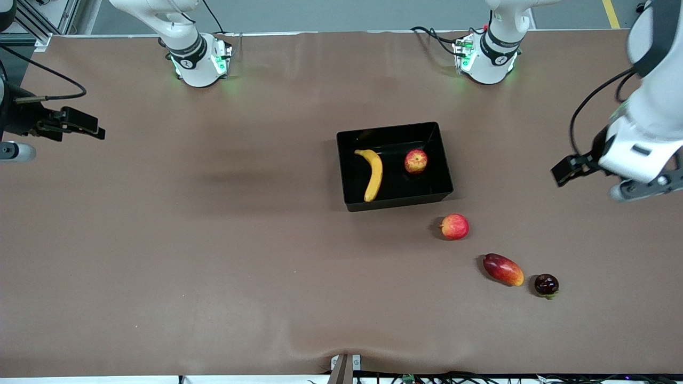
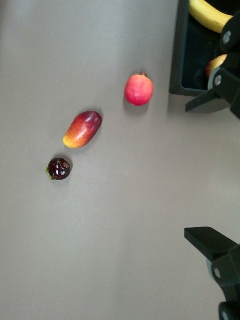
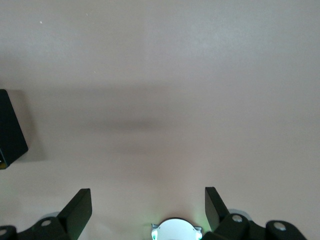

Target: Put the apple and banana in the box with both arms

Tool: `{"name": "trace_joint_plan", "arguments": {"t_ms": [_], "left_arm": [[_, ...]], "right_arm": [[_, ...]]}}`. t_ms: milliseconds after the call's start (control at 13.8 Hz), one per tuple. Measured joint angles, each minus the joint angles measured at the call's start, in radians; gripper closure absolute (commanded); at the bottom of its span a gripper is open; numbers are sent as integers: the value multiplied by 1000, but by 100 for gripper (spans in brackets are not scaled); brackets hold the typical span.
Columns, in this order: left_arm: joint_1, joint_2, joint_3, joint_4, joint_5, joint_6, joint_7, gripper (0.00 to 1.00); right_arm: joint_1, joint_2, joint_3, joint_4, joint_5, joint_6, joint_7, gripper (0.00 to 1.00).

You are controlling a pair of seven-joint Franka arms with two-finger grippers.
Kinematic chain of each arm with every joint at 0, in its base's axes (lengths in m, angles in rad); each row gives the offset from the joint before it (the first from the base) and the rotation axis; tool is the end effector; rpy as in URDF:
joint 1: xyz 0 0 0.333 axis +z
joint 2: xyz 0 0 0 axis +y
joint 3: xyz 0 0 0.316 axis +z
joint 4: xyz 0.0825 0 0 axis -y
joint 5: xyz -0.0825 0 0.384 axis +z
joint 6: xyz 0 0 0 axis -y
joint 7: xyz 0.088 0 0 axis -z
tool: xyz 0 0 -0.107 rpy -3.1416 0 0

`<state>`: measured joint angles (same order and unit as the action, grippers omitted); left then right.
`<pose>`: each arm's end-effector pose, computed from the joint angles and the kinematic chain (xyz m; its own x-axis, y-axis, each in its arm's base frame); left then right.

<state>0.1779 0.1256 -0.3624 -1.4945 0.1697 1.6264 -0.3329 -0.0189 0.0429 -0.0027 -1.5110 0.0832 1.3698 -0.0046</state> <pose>0.5911 -0.0792 0.5985 0.9888 0.1394 0.0540 0.1447 -0.9830 -0.1134 0.5455 -0.0016 0.6133 0.9833 -0.0001 -0.1820 -0.0156 -0.9964 -0.0838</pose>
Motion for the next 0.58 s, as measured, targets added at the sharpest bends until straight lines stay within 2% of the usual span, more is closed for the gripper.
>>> {"name": "trace_joint_plan", "arguments": {"t_ms": [144,217,361,433,578], "left_arm": [[-20,-36,45,-5,-7,-57,122,0],[-67,-57,106,-11,-19,-82,162,0],[-198,-107,282,-36,-95,-129,204,0],[-222,-132,328,-55,-125,-137,222,0],[-225,-176,353,-92,-142,-139,236,0]], "right_arm": [[1,-23,0,-36,-11,1,0,0],[1,-30,-1,-47,-13,6,0,0],[1,-41,0,-54,-15,15,0,0],[2,-48,0,-54,-18,16,0,0],[2,-73,-1,-53,-23,19,0,0]]}}
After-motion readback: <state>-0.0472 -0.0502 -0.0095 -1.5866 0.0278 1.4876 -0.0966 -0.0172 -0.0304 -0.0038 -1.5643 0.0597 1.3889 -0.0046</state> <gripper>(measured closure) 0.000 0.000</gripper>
